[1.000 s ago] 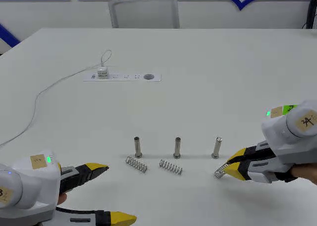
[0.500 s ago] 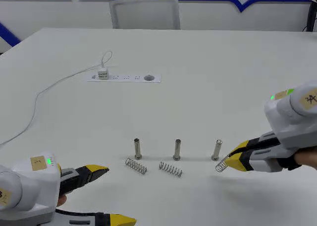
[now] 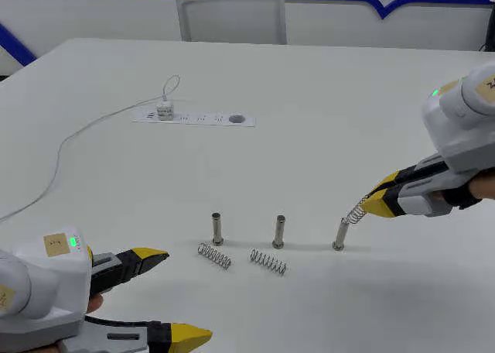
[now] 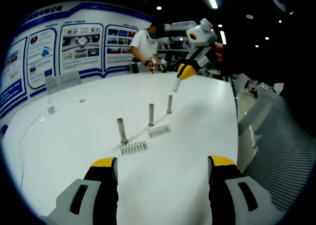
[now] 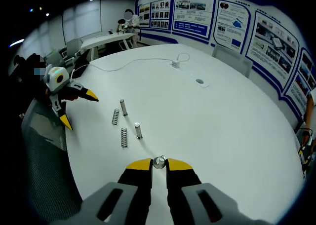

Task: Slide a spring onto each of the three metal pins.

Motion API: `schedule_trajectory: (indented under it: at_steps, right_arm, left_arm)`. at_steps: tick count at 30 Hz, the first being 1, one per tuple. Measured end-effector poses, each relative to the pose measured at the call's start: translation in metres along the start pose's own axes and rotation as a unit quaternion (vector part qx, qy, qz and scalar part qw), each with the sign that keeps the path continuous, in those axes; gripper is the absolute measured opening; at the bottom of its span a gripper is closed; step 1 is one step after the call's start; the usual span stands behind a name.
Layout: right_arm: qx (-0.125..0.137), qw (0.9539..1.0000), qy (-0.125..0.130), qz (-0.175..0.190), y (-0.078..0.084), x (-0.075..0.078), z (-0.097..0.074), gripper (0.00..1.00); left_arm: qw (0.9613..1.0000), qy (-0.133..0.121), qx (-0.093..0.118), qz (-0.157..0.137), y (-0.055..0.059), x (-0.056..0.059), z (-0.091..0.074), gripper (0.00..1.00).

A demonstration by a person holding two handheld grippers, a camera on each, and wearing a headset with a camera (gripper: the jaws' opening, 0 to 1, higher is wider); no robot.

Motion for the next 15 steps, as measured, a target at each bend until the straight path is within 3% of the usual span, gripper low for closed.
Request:
schedule_trajectory:
  at_steps: [15]
  right_arm:
    - [-0.044,0.9989,-0.007,-0.018,-0.009,0.003,0.014,0.11]
  left_arm:
    - [0.9999,-0.009,0.012,-0.003,-0.004,0.0,-0.004,0.76]
Point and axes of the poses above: the centre of the closed fingertips' face, and the gripper's own axes: z roughly forward along the fingers, x roughly to its right, y roughly out of its underside, the point moved 7 cm from there along -z, roughly backward along the fingers, and after that the axes turned 8 degrees about -x, right-handed, at the moved point
